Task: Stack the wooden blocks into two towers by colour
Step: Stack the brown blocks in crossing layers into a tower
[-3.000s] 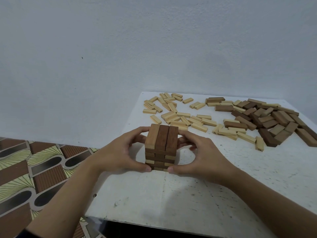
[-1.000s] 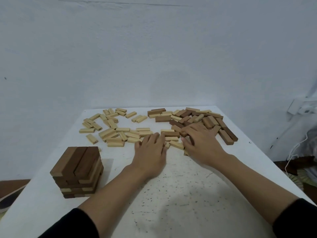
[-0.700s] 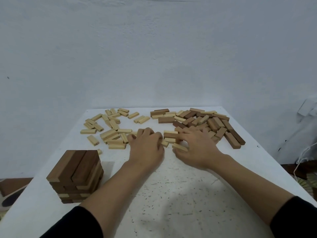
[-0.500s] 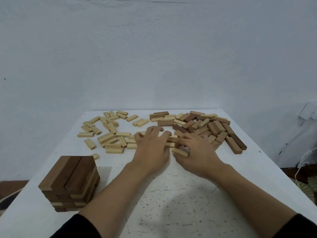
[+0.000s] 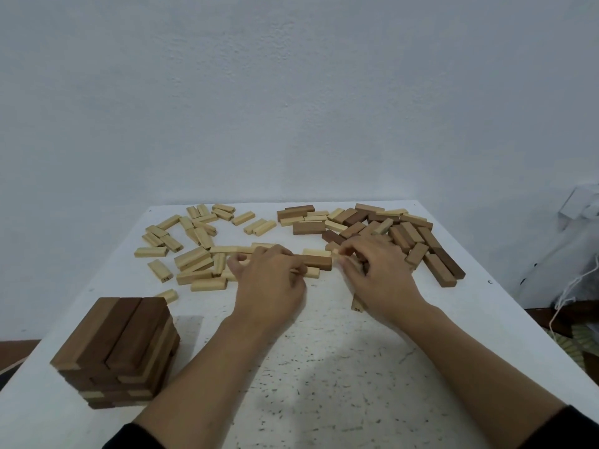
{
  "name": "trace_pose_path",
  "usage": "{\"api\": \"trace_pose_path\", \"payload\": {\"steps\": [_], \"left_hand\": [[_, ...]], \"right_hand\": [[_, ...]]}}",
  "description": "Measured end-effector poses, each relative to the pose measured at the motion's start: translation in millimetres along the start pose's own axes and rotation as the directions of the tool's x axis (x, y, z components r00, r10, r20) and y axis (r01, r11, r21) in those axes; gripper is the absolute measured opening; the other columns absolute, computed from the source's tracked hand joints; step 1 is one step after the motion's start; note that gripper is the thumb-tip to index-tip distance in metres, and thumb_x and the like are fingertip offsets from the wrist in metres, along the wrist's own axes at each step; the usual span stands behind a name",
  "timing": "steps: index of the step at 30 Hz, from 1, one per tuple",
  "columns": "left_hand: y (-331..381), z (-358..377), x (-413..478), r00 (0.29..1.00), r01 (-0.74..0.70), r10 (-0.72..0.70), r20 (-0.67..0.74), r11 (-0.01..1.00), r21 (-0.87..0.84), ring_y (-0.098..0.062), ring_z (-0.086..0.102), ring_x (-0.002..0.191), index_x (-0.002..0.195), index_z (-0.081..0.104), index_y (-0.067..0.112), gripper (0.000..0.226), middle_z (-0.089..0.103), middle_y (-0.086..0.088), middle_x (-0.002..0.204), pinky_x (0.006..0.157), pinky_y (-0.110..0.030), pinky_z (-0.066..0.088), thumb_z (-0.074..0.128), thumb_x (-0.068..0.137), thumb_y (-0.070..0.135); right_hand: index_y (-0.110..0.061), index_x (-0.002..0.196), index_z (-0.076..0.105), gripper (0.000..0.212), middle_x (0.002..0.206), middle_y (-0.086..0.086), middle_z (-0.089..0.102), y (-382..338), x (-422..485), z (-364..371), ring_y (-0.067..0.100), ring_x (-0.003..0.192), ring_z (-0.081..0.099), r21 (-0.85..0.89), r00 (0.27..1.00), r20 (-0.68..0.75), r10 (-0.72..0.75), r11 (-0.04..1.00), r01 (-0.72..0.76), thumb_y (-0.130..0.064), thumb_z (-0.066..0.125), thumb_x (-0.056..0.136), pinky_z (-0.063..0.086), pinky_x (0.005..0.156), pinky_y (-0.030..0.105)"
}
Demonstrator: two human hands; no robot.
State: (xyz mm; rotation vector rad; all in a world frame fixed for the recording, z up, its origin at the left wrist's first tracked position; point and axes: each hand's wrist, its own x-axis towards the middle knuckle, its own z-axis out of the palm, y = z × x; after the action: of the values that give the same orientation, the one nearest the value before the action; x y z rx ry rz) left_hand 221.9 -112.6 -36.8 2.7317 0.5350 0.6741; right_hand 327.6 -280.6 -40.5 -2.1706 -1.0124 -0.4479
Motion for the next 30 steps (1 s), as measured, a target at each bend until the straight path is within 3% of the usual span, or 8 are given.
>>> {"api": "trace_pose_path", "payload": {"steps": [7,10,13,18,20,24,27,30], "left_hand": [[-2,-5,1,1.000,-0.003,0.003,-0.004,1.000,-0.002,-0.009,0.049,0.108,0.090,0.071,0.034,0.019,0.059,0.018,0.099,0.085,-0.039,0.015,0.054,0.091,0.025],[4,2,-2,1.000,-0.026,0.026,-0.012,1.000,-0.010,-0.008,0.048,0.109,0.108,0.067,0.042,0.023,0.055,0.019,0.112,0.091,-0.045,0.020,0.050,0.095,0.037],[8,5,-4,0.996,-0.055,0.053,0.072,0.998,0.014,-0.012,0.044,0.121,0.123,0.060,0.044,0.029,0.051,0.017,0.125,0.099,-0.048,0.017,0.048,0.097,0.046],[14,8,-4,0.994,-0.095,0.098,0.044,0.993,-0.072,-0.012,0.046,0.112,0.103,0.055,0.036,0.009,0.054,0.019,0.118,0.098,-0.049,0.020,0.052,0.095,0.039],[14,9,-4,0.993,-0.108,0.112,0.032,0.989,-0.103,-0.012,0.046,0.105,0.097,0.051,0.035,0.004,0.056,0.018,0.105,0.098,-0.048,0.022,0.053,0.094,0.035],[14,10,-1,0.993,-0.120,0.114,-0.042,0.977,-0.177,-0.007,0.047,0.101,0.101,0.052,0.038,0.011,0.057,0.017,0.095,0.094,-0.042,0.020,0.055,0.094,0.031],[12,10,0,0.992,-0.123,0.122,-0.019,0.963,-0.242,-0.003,0.050,0.097,0.103,0.054,0.040,0.015,0.057,0.017,0.095,0.091,-0.037,0.017,0.056,0.095,0.028],[7,11,-1,0.993,-0.103,0.115,0.040,0.969,-0.227,-0.003,0.049,0.093,0.101,0.059,0.039,0.009,0.050,0.016,0.097,0.088,-0.037,0.016,0.060,0.092,0.038]], "right_hand": [[-0.030,0.099,0.063,0.006,0.101,-0.016,0.061,2,8,5,0.007,0.091,0.056,0.025,0.993,-0.115,-0.008,1.000,0.010,-0.035,0.064,0.101,0.046,0.084,0.047],[-0.031,0.103,0.062,0.004,0.104,-0.016,0.063,4,9,9,0.008,0.091,0.058,-0.037,0.992,-0.114,-0.060,0.998,0.056,-0.028,0.064,0.101,0.047,0.083,0.048],[-0.029,0.106,0.063,0.009,0.106,-0.017,0.064,1,8,12,0.007,0.092,0.059,-0.084,0.990,-0.107,-0.093,0.993,0.084,-0.022,0.061,0.102,0.046,0.084,0.047],[-0.025,0.107,0.062,0.011,0.104,-0.015,0.065,-5,8,13,0.006,0.097,0.058,-0.107,0.982,-0.102,-0.158,0.983,0.147,-0.016,0.060,0.101,0.047,0.081,0.045],[-0.024,0.107,0.062,0.011,0.104,-0.014,0.065,-5,8,14,0.004,0.090,0.055,-0.108,0.982,-0.092,-0.166,0.982,0.156,-0.016,0.061,0.100,0.048,0.079,0.045],[-0.021,0.106,0.064,0.010,0.102,-0.016,0.061,-5,8,14,0.000,0.081,0.047,-0.038,0.988,-0.096,-0.124,0.992,0.121,-0.015,0.063,0.098,0.051,0.075,0.042],[-0.018,0.107,0.065,0.010,0.098,-0.017,0.061,-6,9,13,0.002,0.082,0.058,0.057,0.990,-0.093,-0.103,0.993,0.108,-0.013,0.061,0.100,0.052,0.073,0.032],[-0.019,0.121,0.063,0.019,0.110,-0.009,0.068,-8,8,12,0.006,0.096,0.067,0.213,0.999,-0.021,-0.048,0.976,0.051,-0.014,0.057,0.103,0.055,0.081,0.027]]}}
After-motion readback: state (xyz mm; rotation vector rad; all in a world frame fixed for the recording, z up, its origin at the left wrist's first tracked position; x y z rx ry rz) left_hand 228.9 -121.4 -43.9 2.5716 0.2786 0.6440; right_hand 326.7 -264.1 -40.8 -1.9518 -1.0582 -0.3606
